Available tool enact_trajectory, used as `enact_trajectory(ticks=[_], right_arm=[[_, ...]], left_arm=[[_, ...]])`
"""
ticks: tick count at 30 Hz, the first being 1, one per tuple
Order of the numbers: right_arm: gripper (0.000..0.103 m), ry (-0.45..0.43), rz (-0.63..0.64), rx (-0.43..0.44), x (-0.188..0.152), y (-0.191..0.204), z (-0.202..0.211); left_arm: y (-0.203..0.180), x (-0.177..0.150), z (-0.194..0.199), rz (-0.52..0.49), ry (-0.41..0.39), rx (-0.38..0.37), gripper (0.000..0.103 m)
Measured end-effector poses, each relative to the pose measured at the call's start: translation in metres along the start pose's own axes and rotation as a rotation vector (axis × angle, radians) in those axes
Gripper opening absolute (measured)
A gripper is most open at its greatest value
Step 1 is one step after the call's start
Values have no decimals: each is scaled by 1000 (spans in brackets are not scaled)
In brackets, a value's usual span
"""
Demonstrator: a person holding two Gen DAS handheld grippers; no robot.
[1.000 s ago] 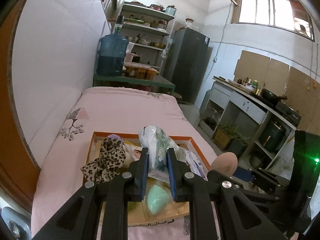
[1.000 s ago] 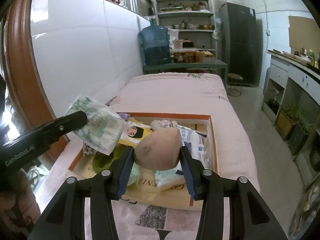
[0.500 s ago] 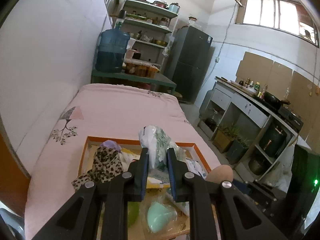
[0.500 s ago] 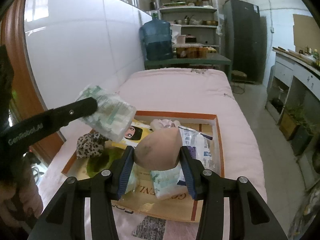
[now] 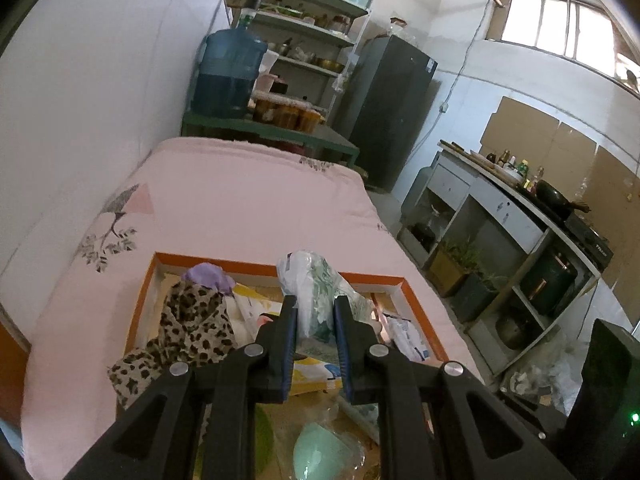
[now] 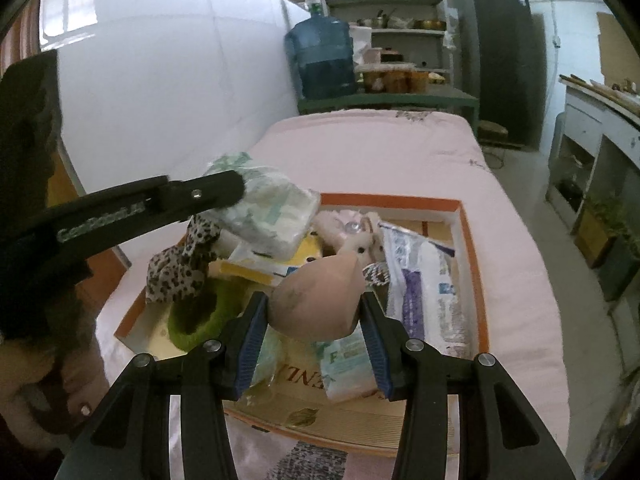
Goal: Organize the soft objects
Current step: 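Lower the tissue pack and sponge into the box and open both tools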
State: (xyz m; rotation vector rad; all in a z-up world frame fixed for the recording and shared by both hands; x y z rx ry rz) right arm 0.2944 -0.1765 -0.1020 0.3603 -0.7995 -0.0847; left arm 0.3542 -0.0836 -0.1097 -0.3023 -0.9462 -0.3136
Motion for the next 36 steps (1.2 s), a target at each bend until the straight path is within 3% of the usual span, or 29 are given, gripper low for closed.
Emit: enact_trajectory(ticks=[23,25,27,29,36], right_arm=[[50,53,-9,-1,-13,-5,-27],[51,54,-12,0,-13,-5,-28],[51,53,-11,2,-13,-4,-27],[51,51,-12,5,-13,-4,-28],[59,35,8,19,-14,1,-26]], left_arm=[[12,-24,-35,57,48,-47,22],[15,-26,-38,73,63,-50,28],[18,-29,-39,77,76,-30,45],[20,-29,-38,67,70,-14,56],[17,-21,-26,60,26,-12,59]])
Point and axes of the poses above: each gripper's, at about its wrist camera, not at the fingertips, and z roughly against the way its jaws point, y to its left, x to its top, the point moved 10 cm from there along -z, roughly the way its jaws point, and after that the axes turned 15 degrees about -z, right-handed, at the moved point
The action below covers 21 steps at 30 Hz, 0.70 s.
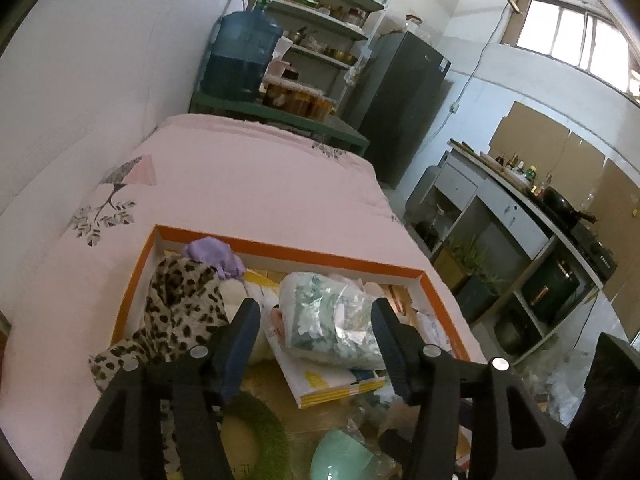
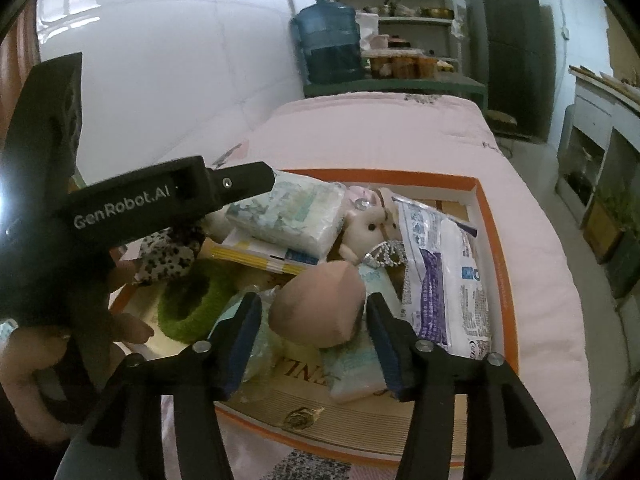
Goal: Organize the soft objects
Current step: 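Lower the tissue pack and sponge into the box and open both tools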
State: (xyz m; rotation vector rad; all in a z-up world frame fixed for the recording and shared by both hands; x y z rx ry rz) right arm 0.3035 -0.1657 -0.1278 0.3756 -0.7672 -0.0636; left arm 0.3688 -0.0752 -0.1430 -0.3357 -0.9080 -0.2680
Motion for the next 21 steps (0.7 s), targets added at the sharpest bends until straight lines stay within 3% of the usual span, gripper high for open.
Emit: enact_trajectory(ticks=[4,21], right_arm=[[67,-26,24,-11,2,3,3],[68,-114,-5,38,13,7,31]], left_arm=[[1,6,9,7,-24,4,61],[-1,8,32,-14,-42,25,61]])
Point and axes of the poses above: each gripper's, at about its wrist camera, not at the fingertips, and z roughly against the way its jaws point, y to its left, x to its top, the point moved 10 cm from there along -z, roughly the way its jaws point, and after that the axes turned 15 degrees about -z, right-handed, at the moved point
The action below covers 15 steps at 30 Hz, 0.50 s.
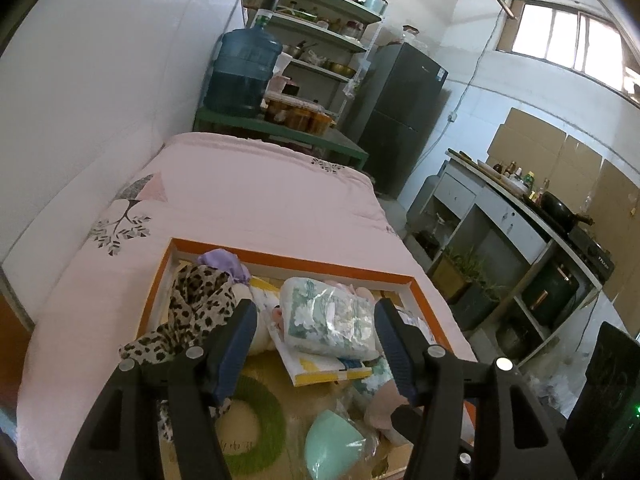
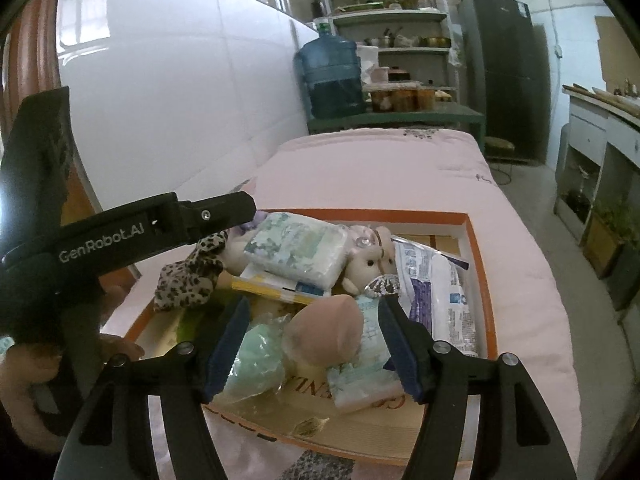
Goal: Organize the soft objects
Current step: 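Lower the tissue pack and sponge into the box and open both tools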
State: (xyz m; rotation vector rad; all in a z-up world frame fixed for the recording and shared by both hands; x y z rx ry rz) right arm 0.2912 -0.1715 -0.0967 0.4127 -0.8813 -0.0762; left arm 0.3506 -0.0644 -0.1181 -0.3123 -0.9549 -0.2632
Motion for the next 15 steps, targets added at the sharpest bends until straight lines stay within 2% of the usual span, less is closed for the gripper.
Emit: enact_trajectory(ticks=[15], right_arm=[[68,-21,-13,-27,-3,1,20]], left_arm=[[-8,-7,37,-24,-9,30,61]])
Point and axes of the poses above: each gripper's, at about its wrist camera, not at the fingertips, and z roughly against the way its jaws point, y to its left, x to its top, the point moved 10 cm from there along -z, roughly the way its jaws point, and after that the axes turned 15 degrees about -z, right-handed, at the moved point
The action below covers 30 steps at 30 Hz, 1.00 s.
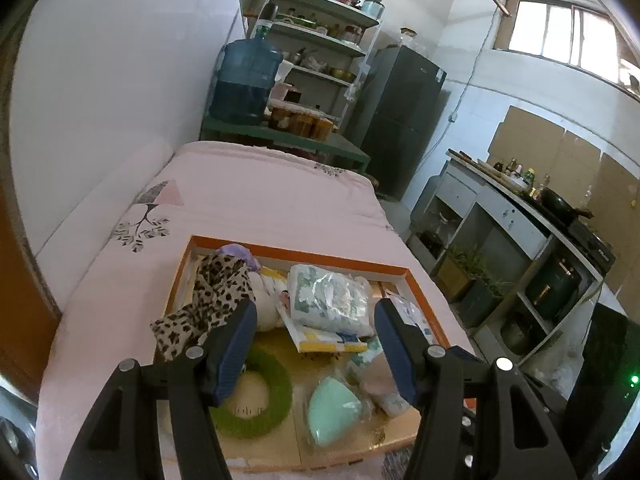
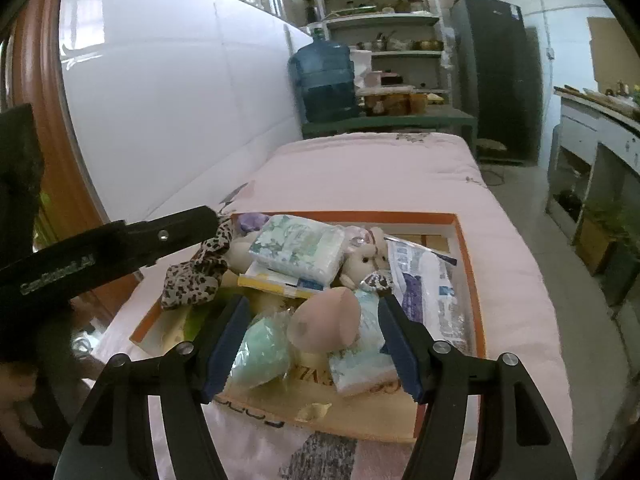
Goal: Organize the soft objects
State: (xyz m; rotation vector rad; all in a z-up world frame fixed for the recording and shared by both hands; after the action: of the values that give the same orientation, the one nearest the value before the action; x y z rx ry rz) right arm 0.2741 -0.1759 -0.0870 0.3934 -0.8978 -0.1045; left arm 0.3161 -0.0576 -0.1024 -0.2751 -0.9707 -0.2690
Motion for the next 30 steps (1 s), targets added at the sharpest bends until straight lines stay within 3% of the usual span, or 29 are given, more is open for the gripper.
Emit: enact_trajectory(ticks=[17,21,30], right_arm=[[68,-23,-15,-44,-19,8,50],[68,-38,-1,-58,-24,15,64],[68,-83,12,-113,-36,25,108]], left_arm=[[-11,-22,60,-23,-1,48,61],[-12,-31,78,-37,14,100,61],[-22,-42,131,-102,-35,232,61]])
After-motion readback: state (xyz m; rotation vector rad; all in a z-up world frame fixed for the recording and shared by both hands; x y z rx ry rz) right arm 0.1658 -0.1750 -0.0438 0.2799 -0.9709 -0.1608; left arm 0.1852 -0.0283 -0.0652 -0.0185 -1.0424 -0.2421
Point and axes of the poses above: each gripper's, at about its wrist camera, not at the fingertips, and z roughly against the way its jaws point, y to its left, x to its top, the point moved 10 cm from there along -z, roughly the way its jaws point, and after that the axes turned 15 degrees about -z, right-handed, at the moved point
